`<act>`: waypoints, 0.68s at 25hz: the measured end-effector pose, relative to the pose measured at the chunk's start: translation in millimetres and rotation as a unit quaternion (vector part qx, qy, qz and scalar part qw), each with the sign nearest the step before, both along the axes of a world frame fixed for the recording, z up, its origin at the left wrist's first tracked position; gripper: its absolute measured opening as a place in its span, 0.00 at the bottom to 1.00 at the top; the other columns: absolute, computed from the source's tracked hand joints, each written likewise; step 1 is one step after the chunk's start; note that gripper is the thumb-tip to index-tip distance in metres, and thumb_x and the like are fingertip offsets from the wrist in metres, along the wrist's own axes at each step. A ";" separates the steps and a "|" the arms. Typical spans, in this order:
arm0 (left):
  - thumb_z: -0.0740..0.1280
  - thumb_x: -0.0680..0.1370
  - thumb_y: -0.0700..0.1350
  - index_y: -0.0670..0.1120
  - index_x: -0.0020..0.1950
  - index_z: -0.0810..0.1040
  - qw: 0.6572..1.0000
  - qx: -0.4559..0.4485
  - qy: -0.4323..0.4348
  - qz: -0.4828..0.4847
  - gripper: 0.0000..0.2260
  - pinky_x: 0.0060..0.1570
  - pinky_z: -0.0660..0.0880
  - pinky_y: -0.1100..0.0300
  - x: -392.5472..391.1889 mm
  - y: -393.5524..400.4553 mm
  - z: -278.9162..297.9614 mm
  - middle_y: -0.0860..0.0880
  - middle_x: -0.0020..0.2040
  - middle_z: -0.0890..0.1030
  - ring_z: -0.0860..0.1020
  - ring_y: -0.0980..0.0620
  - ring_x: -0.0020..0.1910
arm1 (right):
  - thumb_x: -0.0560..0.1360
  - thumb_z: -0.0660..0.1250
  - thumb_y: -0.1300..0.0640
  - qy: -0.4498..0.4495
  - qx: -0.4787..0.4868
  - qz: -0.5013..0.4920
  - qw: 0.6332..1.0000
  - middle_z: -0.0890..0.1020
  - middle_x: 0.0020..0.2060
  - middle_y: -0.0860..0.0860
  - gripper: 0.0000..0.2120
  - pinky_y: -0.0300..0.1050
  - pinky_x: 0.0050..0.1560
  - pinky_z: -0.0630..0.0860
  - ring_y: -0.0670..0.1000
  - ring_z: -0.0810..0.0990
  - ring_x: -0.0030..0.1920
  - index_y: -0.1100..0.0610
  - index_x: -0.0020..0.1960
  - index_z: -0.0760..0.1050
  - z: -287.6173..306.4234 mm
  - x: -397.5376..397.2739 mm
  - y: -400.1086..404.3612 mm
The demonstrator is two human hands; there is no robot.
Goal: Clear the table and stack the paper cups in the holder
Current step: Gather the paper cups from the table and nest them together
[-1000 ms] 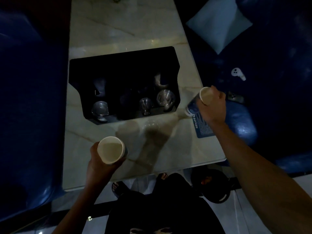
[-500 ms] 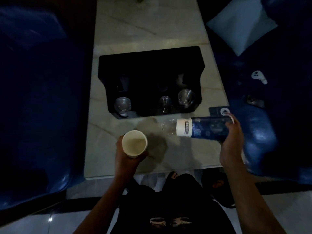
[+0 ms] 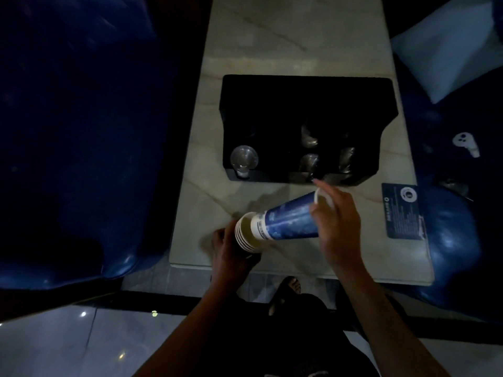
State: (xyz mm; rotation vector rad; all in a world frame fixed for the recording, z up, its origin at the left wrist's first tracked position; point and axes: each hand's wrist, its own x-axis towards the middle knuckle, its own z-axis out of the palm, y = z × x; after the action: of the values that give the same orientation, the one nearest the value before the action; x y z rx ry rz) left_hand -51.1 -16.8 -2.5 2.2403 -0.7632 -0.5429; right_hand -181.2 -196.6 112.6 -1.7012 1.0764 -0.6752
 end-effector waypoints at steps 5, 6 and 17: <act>0.77 0.60 0.52 0.64 0.67 0.68 0.999 -0.033 0.016 -0.026 0.37 0.47 0.76 0.66 19.9 12.4 8.9 0.66 0.59 0.74 0.75 0.65 0.55 | 0.71 0.68 0.40 0.069 -0.041 0.081 0.993 0.70 0.55 0.43 0.22 0.20 0.47 0.69 0.33 0.75 0.53 0.45 0.62 0.76 -5.8 34.9 39.8; 0.77 0.60 0.52 0.69 0.65 0.67 0.998 -0.040 0.036 -0.025 0.37 0.47 0.76 0.71 23.4 12.4 10.0 0.69 0.58 0.75 0.77 0.69 0.54 | 0.71 0.68 0.39 0.088 -0.045 0.093 0.991 0.70 0.56 0.43 0.22 0.20 0.47 0.69 0.35 0.75 0.52 0.46 0.62 0.76 -6.8 43.7 46.1; 0.76 0.68 0.63 0.60 0.70 0.67 0.990 -0.053 0.131 -0.030 0.34 0.55 0.80 0.60 40.3 12.5 -7.1 0.65 0.63 0.72 0.76 0.62 0.60 | 0.74 0.55 0.35 0.328 -0.114 0.219 0.912 0.74 0.66 0.53 0.26 0.51 0.50 0.75 0.56 0.74 0.62 0.43 0.68 0.69 -43.6 110.9 86.6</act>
State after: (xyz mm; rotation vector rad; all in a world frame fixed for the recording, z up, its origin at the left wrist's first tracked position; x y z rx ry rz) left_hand -10.8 -4.2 -9.6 2.0036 -0.7064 -0.7887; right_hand -70.3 -110.0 69.0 -2.3644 1.0143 0.0886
